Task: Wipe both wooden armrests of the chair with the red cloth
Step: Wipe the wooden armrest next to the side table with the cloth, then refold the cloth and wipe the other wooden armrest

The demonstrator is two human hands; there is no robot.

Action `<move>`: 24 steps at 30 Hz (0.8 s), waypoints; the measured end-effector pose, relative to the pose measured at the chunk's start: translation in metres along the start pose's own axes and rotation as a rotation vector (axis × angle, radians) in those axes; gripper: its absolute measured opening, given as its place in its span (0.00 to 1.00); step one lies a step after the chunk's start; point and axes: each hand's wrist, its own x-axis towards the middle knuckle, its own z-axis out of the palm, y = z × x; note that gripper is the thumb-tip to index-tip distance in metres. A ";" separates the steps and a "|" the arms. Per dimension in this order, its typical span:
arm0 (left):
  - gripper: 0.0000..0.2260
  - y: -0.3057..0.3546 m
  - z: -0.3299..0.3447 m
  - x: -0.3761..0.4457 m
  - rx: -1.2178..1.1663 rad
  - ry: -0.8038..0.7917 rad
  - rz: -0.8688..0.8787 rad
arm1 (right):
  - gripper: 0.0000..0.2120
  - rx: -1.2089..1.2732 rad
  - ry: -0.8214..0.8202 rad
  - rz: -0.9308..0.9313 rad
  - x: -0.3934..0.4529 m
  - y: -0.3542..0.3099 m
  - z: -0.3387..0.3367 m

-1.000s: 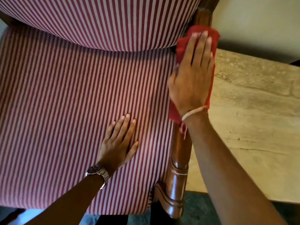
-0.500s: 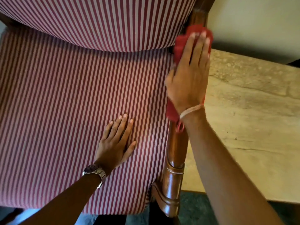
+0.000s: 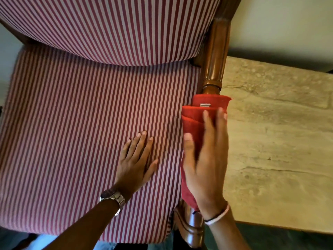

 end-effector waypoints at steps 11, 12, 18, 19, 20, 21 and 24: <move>0.22 0.113 -0.106 0.068 -1.366 -0.272 -0.517 | 0.17 0.959 -0.012 0.735 0.030 0.035 -0.055; 0.18 0.112 -0.110 0.072 -1.376 -0.258 -0.523 | 0.18 0.993 -0.036 0.751 0.032 0.032 -0.057; 0.12 0.074 -0.137 0.081 -1.377 -0.153 -0.475 | 0.18 1.142 -0.225 0.757 0.040 -0.018 -0.060; 0.12 0.063 -0.149 0.081 -1.336 -0.119 -0.458 | 0.18 1.177 -0.254 0.748 0.040 -0.032 -0.059; 0.11 0.058 -0.161 0.083 -1.272 -0.084 -0.440 | 0.19 1.203 -0.266 0.730 0.040 -0.042 -0.060; 0.10 0.032 -0.176 0.079 -1.222 -0.039 -0.432 | 0.19 1.211 -0.294 0.721 0.040 -0.067 -0.047; 0.11 -0.038 -0.225 0.065 -0.946 0.096 -0.393 | 0.19 1.258 -0.406 0.671 0.033 -0.138 -0.006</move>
